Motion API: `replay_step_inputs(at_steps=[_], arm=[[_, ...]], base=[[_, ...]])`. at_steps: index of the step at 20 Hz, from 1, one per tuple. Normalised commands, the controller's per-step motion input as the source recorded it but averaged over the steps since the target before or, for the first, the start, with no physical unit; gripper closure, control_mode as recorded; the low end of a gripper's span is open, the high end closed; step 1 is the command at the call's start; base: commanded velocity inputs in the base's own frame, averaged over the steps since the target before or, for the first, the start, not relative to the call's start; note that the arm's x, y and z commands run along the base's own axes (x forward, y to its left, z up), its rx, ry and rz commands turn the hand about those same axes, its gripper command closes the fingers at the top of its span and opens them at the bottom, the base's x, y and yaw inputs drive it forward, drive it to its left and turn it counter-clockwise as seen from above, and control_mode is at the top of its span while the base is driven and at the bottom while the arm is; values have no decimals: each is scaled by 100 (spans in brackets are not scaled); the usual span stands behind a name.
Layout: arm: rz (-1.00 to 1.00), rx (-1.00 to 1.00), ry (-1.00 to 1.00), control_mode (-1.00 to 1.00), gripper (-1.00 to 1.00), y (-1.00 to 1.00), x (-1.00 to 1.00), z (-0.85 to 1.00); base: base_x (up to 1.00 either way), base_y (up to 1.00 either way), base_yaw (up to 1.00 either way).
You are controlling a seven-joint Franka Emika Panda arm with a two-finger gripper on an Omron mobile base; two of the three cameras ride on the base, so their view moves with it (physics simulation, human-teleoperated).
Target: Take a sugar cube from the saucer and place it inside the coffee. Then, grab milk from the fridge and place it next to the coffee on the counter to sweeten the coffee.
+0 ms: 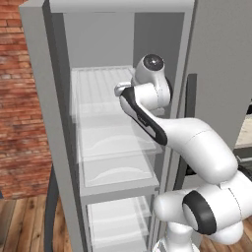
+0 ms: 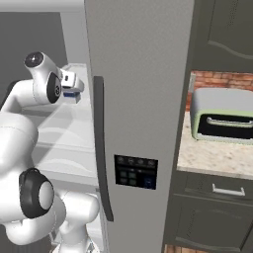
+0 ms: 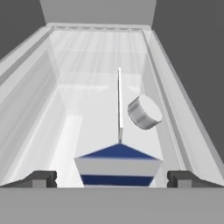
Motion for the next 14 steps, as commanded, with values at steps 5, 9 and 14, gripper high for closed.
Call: replay_step_inputs(at_steps=[5, 9, 14], arm=[[0, 0, 0, -100, -100, -2, 2, 0], [0, 0, 0, -100, -100, 0, 5, -1], [0, 0, 0, -100, -100, 0, 17, -5]], base=[[0, 0, 0], [0, 0, 0], [0, 0, 0]])
